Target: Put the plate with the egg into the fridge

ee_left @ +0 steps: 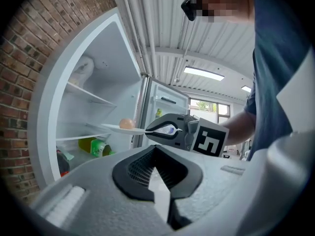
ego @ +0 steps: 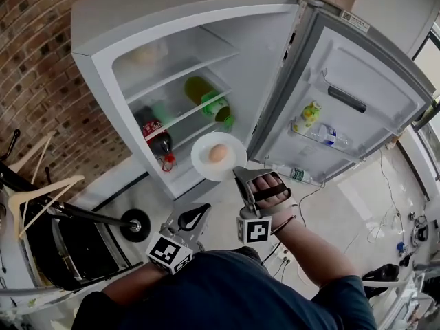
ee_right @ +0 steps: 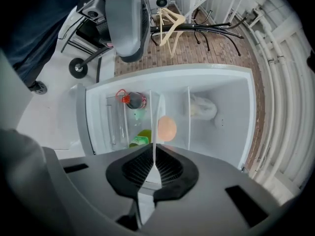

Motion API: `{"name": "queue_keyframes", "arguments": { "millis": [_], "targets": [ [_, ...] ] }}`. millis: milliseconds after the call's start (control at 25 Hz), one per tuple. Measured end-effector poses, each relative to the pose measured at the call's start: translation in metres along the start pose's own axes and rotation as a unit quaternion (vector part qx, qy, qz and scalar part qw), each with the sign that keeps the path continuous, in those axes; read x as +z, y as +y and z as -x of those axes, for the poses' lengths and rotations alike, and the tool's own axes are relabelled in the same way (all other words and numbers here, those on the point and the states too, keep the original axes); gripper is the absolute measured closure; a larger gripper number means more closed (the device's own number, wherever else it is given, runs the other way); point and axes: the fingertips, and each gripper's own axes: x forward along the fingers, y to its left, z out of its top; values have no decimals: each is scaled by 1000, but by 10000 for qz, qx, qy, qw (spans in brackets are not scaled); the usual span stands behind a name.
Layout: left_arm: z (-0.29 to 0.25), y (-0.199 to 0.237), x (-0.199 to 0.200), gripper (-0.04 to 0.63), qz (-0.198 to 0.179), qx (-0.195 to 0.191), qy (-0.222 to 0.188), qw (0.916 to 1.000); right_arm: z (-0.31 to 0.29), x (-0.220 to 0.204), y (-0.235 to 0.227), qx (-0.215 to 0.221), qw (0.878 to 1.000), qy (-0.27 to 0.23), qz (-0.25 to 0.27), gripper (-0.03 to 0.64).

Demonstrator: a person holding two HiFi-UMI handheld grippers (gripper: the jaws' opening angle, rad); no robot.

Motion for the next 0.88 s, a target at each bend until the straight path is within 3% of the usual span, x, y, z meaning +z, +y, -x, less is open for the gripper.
{"name": "queue_keyframes", "arguments": {
  "millis": [200, 760, 880],
  "targets": [
    [-18, 14, 5, 591, 22, 126, -21, 9999, -23, -8, -2, 30, 9998, -128, 124, 597],
    [-46, 42, 18, 591, 133, 1038, -182, 9943, -90, -19, -22, -119, 9958, -840, 354, 597],
    [-43, 50, 20, 591, 130, 1214, -204, 9923, -107, -18, -10, 101, 9958, -852, 320, 595]
  ]
}}
